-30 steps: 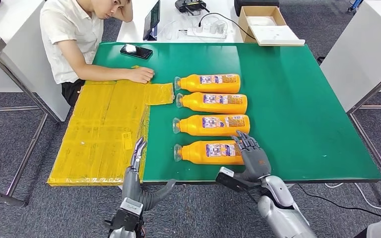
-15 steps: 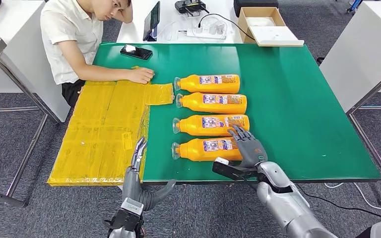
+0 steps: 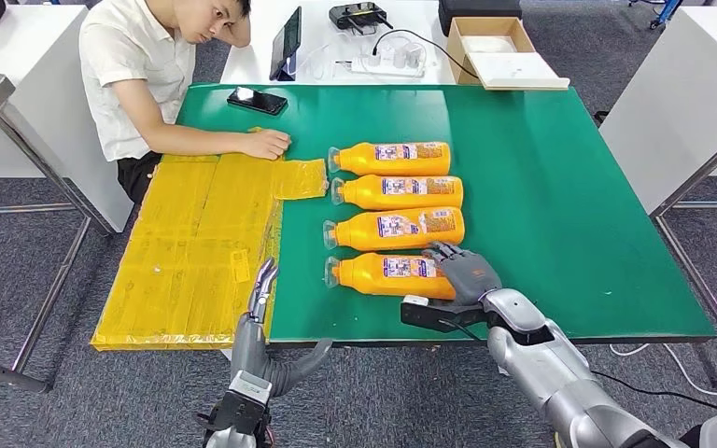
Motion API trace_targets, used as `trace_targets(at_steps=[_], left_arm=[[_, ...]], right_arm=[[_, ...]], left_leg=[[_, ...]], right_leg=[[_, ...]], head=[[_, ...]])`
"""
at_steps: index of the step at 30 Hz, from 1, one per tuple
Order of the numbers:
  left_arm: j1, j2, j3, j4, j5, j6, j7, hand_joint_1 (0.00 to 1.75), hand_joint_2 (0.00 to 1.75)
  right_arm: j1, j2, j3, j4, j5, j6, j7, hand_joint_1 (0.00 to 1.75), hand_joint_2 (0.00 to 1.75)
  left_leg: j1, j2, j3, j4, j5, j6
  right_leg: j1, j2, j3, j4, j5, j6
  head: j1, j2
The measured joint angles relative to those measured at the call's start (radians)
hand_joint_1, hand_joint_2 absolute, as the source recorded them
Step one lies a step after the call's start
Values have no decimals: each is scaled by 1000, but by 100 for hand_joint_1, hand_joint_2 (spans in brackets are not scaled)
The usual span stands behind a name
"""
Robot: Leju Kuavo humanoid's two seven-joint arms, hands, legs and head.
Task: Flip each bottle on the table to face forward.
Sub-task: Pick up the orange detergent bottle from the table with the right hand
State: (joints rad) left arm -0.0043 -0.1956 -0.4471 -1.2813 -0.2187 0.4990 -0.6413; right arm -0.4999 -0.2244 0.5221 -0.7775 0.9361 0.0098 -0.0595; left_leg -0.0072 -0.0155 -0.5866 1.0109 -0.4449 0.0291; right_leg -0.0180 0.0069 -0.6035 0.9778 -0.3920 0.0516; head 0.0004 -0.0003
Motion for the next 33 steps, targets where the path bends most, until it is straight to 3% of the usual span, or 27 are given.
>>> trace_targets(at_steps=[27,31,33], left_arm=[[0,-1,1,4,7,6,-2,0,175],[1,-2,1,3,47,-1,-1,0,175],[5,-5,6,-3,140,-47,16,0,175]], right_arm=[[39,-13,34,-11,-105,-23,-31,175,175],[64,-6,20,-12,-180,-61,-80,175,175],[88,2,-2,-17,-249,-89,-137,175,175]], left_leg=[[0,0,5,0,-1,1],[1,0,6,0,-1,1],[1,0,7,0,-2,0]], right_leg=[[1,0,5,0,-1,0],[1,0,6,-1,-1,0],[1,0,6,-1,-1,0]], head=[[0,0],[0,0],[0,0]])
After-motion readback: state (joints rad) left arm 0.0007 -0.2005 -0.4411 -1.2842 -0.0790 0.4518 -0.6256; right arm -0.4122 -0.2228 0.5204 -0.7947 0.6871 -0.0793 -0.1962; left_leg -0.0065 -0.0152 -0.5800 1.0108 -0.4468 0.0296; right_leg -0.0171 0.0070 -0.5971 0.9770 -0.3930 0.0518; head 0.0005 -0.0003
